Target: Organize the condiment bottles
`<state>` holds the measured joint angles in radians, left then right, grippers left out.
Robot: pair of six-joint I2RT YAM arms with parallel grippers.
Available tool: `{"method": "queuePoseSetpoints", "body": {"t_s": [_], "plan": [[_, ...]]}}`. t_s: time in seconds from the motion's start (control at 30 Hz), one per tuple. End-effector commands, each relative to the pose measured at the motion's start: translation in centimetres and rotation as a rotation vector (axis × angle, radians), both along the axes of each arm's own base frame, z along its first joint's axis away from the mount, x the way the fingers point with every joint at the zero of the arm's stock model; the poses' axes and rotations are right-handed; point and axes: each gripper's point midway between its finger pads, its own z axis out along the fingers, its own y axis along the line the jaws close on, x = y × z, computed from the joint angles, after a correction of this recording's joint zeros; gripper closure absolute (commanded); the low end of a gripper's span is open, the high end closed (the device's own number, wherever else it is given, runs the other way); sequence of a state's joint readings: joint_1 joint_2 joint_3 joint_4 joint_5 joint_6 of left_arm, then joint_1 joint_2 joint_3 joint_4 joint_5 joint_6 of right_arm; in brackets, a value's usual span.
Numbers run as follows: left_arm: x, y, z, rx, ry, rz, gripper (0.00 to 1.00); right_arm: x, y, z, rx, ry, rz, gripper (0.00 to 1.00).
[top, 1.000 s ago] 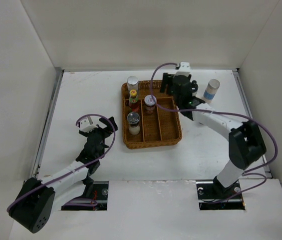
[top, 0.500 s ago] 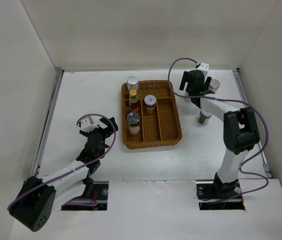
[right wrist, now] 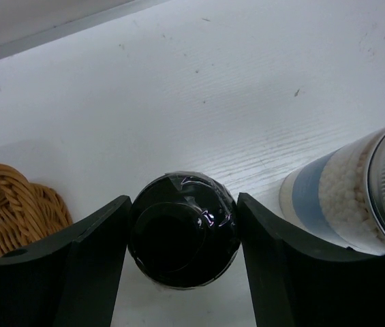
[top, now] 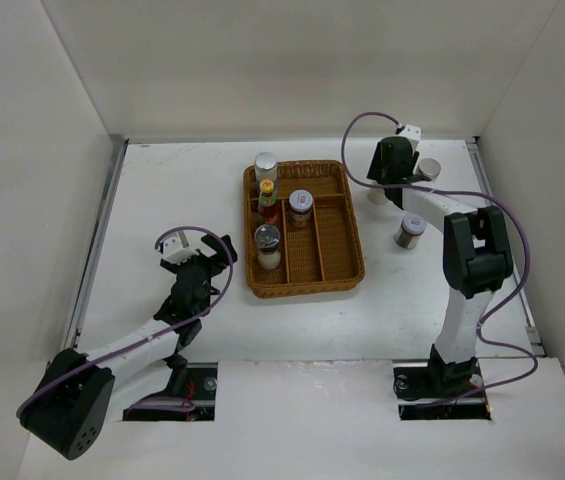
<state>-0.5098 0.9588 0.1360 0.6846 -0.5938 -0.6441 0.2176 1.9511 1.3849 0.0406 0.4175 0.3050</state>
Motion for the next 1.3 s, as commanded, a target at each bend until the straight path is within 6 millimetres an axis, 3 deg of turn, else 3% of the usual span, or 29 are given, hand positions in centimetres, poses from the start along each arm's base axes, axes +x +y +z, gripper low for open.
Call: {"method": "queuePoseSetpoints", "body": {"t_s": [0.0,0.1,0.23,0.3,0.37,0.6,0.7,0.9,1.07,1.27], "plan": [[0.9,-0.3,2.5,-0.046,-0.066,0.002,0.0,1.0,0.8,2.4,0.025,-0.059,0.015,0.4],[0.9,-0.7,2.7,-0.049,-0.07,-0.009,0.0,0.6,0.5,5.1,0.039,-0.116,-0.001,0.48],[1.0,-0.4,2.6,-0.048,-0.069,0.001,0.0,-0.8,-0.1,11.2,0.056,-0.27,-0.027,0.5],[0.8,-0.4,2.9,-0.054,-0.08,-0.001,0.0,-2.3,0.8,13.9,0.071,-0.331,-0.017,0.5],[0.7,-0.2,2.9,-0.055,-0.083,0.007,0.0,-4.0,2.3,15.2,0.088,-0.36,0.012,0.49],[0.5,0.5,3.3,-0.066,-0.098,0.022,0.0,-10.5,11.6,14.6,0.161,-0.361,0.228,0.48],[0.9,0.3,2.6,-0.052,-0.071,0.018,0.0,-12.8,14.9,15.3,0.177,-0.364,0.319,0.48],[0.8,0.5,2.8,-0.058,-0.079,0.019,0.0,-15.9,21.6,15.0,0.231,-0.338,0.508,0.48],[0.7,0.5,2.9,-0.06,-0.085,0.018,0.0,-15.7,25.0,12.5,0.246,-0.3,0.557,0.48],[0.7,0.2,2.9,-0.061,-0.084,0.008,0.0,-14.4,26.1,9.7,0.224,-0.279,0.549,0.48]]}}
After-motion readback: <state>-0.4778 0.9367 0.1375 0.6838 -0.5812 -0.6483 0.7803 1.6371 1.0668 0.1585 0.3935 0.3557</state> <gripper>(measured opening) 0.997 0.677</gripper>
